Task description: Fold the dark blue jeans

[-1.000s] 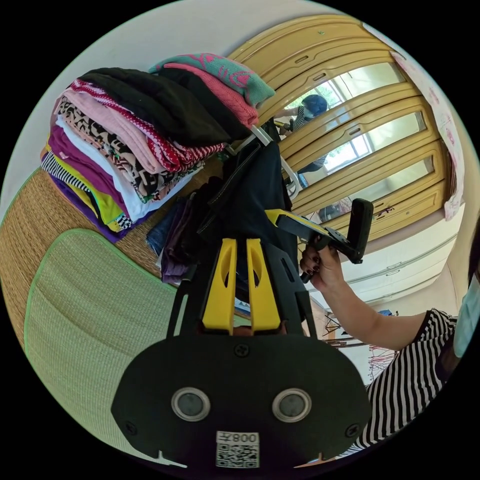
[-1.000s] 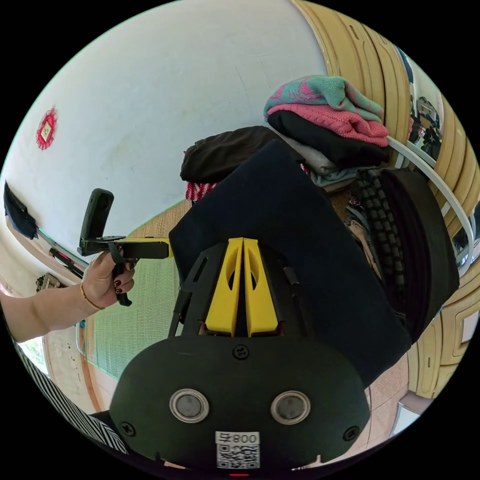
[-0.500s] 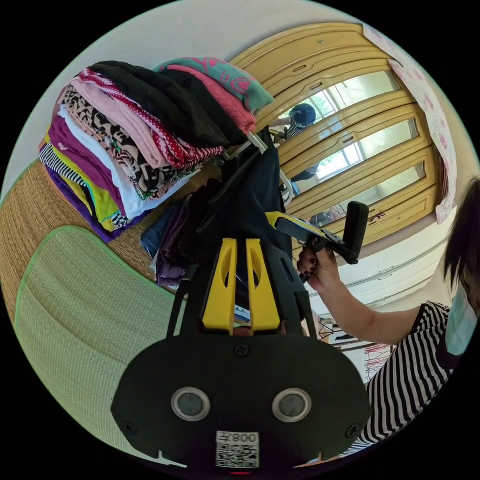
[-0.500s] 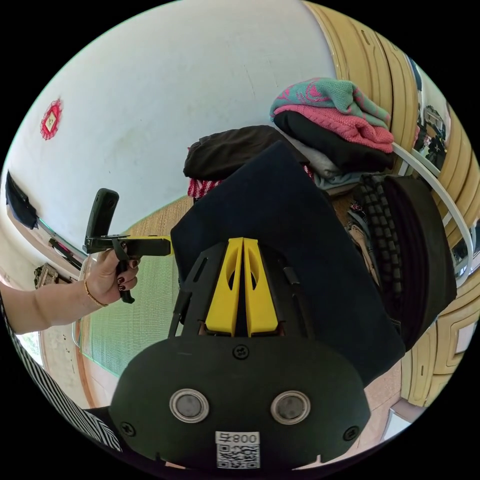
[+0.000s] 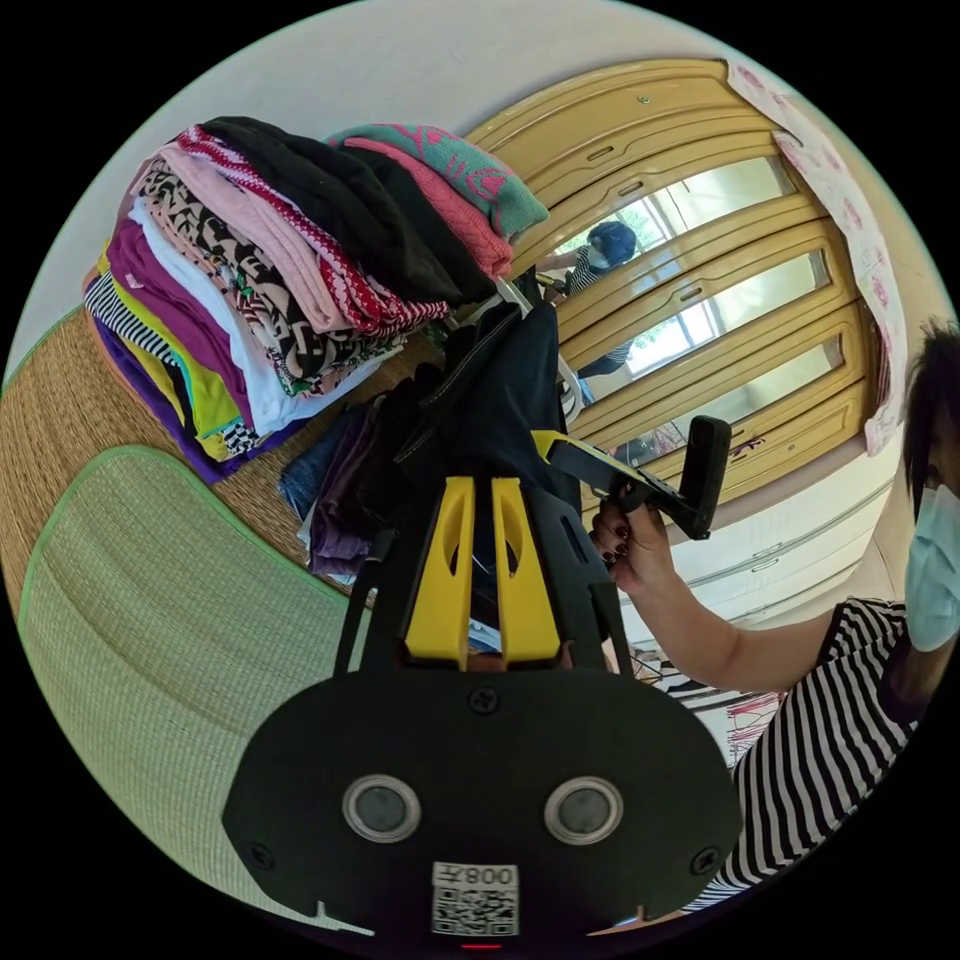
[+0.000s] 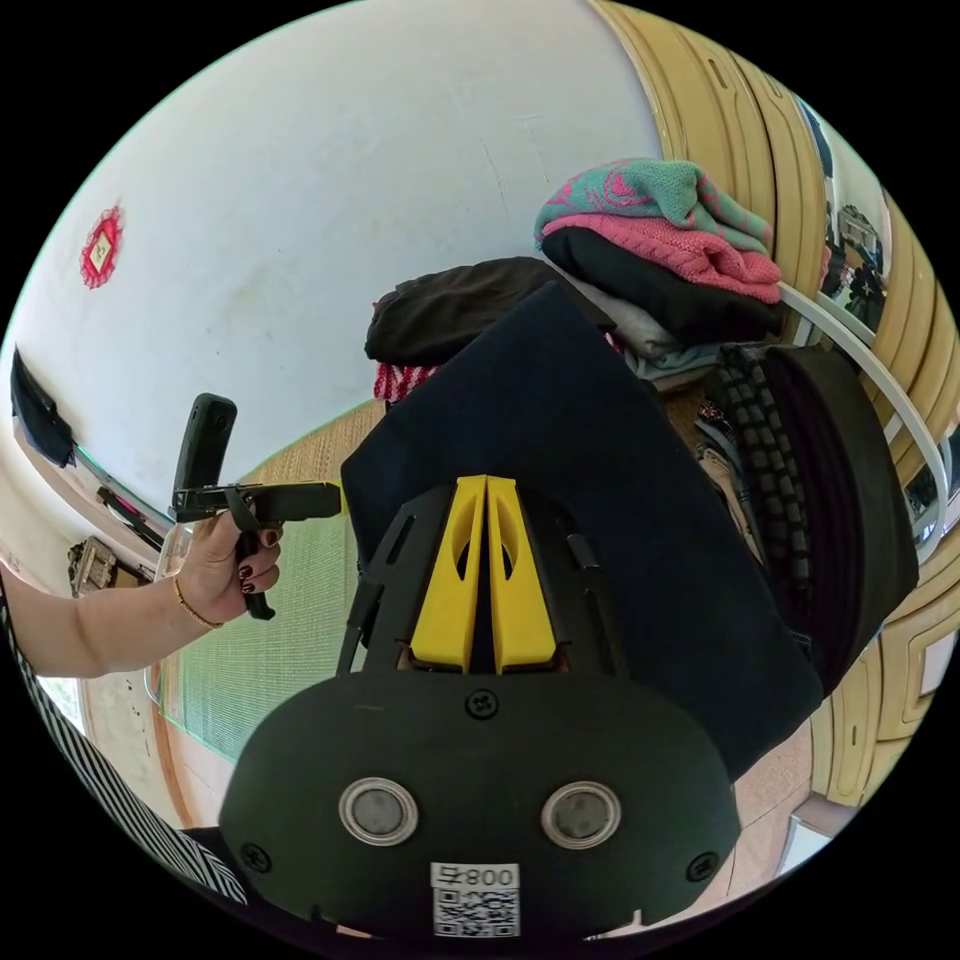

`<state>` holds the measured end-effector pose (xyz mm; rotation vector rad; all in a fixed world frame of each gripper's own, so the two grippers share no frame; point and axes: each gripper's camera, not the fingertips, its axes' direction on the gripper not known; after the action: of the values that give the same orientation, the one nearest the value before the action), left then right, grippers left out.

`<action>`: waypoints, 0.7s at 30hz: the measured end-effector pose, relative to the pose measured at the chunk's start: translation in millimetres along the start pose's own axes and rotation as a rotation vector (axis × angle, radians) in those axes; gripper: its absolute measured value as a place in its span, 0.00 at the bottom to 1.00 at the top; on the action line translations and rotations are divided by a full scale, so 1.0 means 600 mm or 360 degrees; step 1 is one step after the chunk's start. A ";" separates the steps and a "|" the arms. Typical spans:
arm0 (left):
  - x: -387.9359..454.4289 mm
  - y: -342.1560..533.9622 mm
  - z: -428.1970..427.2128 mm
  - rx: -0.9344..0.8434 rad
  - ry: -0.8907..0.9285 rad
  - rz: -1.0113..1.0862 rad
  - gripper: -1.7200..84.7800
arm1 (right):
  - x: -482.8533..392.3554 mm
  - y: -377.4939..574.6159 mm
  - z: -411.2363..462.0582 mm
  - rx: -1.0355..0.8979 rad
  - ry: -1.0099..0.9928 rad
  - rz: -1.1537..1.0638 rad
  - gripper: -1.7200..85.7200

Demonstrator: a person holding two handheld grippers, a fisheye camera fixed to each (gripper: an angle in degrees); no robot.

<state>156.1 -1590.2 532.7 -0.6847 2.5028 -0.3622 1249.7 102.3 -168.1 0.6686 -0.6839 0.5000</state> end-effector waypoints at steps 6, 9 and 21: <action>-0.014 0.011 -0.010 0.0002 -0.0004 -0.0004 0.05 | 0.025 -0.021 -0.007 0.0011 -0.0038 0.0047 0.02; -0.022 0.021 -0.017 0.0007 -0.0003 -0.0021 0.05 | 0.031 -0.032 -0.011 0.0011 -0.0020 0.0041 0.02; -0.052 0.072 -0.044 0.0019 0.0016 -0.0064 0.05 | 0.084 -0.064 -0.048 0.0051 -0.0095 0.0133 0.02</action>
<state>147.9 -1534.4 551.3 -0.7312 2.4974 -0.3955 1319.0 106.5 -164.2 0.6892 -0.7634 0.5707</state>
